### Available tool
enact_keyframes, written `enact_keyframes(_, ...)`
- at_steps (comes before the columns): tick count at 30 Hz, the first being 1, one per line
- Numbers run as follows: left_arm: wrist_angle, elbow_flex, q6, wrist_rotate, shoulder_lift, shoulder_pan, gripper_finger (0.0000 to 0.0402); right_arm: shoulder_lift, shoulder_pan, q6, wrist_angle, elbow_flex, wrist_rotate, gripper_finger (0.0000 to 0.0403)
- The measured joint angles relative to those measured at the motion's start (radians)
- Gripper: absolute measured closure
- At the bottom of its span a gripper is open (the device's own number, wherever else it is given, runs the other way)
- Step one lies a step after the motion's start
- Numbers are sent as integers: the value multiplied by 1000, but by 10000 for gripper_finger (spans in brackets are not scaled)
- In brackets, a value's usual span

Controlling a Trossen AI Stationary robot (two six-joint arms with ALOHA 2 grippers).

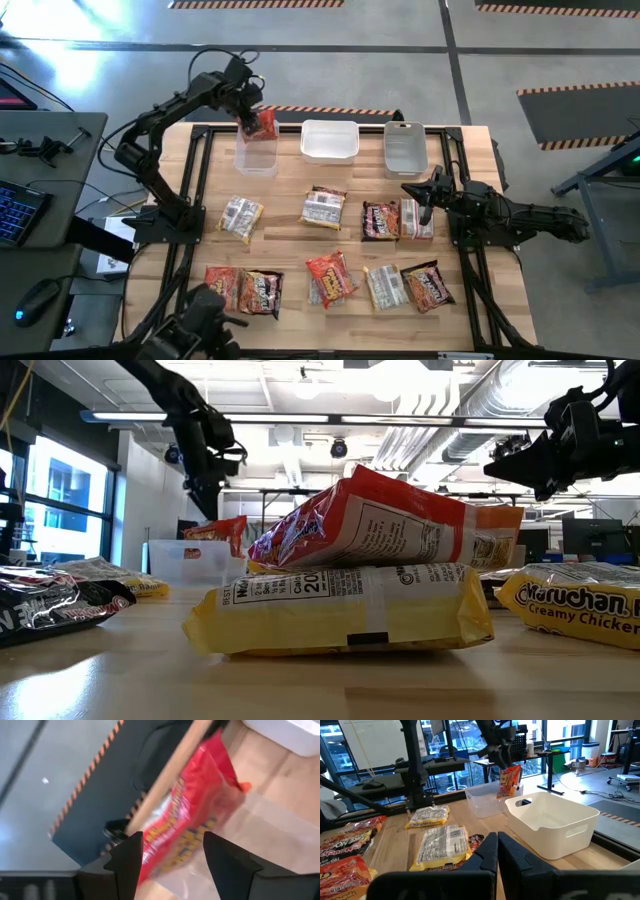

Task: Sort Maruchan noodles
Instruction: Put the orange noodle pack into the transparent bin

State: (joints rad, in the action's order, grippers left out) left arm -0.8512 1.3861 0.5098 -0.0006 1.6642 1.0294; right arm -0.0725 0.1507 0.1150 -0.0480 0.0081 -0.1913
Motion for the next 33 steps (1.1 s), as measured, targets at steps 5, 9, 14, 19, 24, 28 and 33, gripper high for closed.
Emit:
enact_keyframes(5,26,0,90,1,1,0,201,0,0,0,0,0,0,402)
enact_keyframes(9,20,0,121,43,18,6,201,0,0,0,0,0,0,402)
enact_keyframes(14,19,0,139,51,60,7,201,0,0,0,0,0,0,402)
enact_keyframes(19,14,0,158,33,91,7,202,0,0,0,0,0,0,402)
enact_keyframes(24,-1,0,176,20,91,5,227,0,0,0,0,0,0,402)
enact_keyframes(28,-15,0,213,-14,82,3,287,0,0,0,0,0,0,402)
enact_keyframes(33,-25,0,254,-31,82,4,369,0,0,0,0,0,0,402)
